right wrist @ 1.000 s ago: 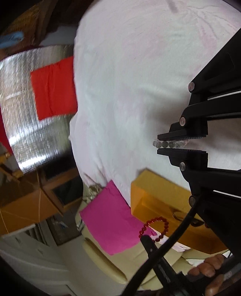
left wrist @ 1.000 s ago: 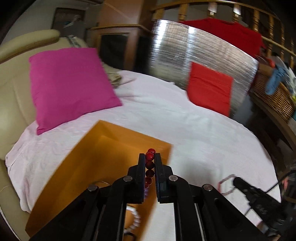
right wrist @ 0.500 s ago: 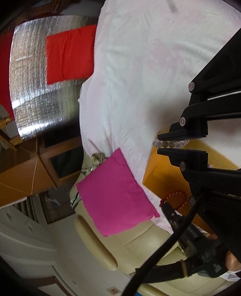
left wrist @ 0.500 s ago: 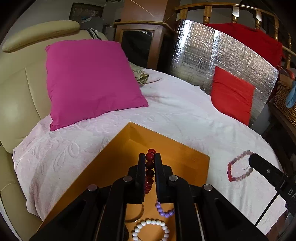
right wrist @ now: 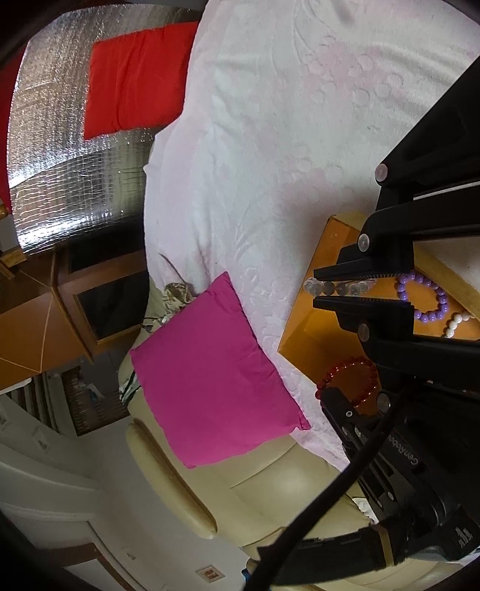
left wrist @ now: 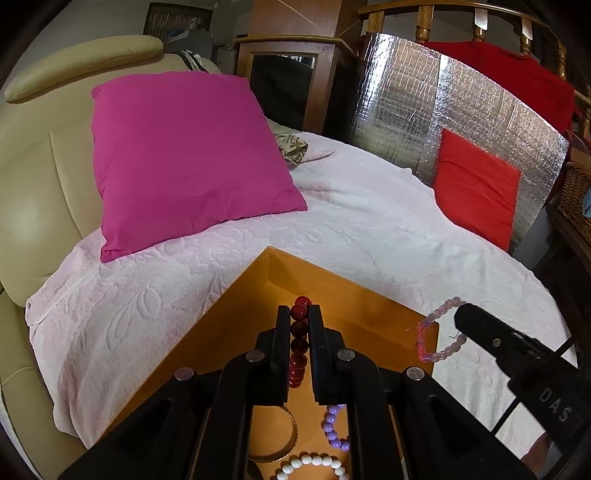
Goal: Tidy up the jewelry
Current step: 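Lower both bracelets into the box and open both tools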
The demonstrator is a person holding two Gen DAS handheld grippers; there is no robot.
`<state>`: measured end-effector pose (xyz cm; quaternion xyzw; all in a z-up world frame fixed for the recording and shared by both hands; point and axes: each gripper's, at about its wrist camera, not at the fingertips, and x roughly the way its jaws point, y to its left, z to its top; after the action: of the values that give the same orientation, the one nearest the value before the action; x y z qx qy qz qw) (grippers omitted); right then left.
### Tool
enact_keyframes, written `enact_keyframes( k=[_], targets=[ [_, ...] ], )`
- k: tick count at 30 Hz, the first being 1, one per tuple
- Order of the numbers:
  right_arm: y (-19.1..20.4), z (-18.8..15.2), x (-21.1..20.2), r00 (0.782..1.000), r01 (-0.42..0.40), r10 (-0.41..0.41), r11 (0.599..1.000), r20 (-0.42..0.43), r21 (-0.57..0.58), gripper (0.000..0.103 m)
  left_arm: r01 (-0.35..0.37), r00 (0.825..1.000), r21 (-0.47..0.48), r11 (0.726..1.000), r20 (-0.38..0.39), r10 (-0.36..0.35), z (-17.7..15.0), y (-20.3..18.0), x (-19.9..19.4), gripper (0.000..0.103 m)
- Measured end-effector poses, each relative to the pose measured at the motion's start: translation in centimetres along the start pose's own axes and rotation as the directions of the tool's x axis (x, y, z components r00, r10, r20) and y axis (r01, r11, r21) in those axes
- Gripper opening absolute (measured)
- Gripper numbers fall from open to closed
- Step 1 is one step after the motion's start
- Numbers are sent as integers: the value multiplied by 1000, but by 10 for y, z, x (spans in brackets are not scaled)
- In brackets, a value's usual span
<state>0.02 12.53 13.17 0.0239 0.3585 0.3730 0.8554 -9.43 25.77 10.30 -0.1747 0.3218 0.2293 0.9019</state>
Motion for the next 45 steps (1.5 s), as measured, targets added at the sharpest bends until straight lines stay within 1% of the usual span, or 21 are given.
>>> enact_keyframes(
  k=[7, 17, 31, 40, 45],
  targets=[
    [-3, 0, 24, 999, 3, -3, 1000, -32, 5, 9, -21, 1000, 2, 1000, -18, 21, 5, 1, 15, 10],
    [-8, -5, 56, 996, 10, -9, 1000, -91, 10, 9, -53, 995, 21, 998, -79, 55, 6, 0, 47, 10],
    [-12, -8, 74, 993, 18, -16, 1000, -120, 18, 9, -59, 987, 30, 998, -147, 63, 0, 1, 73, 10],
    [-17, -11, 85, 990, 32, -29, 999, -137, 21, 9, -62, 981, 18, 998, -181, 64, -2, 6, 84, 10],
    [-15, -10, 88, 990, 41, -40, 999, -136, 1, 9, -70, 977, 15, 997, -200, 71, -5, 8, 91, 10]
  ],
)
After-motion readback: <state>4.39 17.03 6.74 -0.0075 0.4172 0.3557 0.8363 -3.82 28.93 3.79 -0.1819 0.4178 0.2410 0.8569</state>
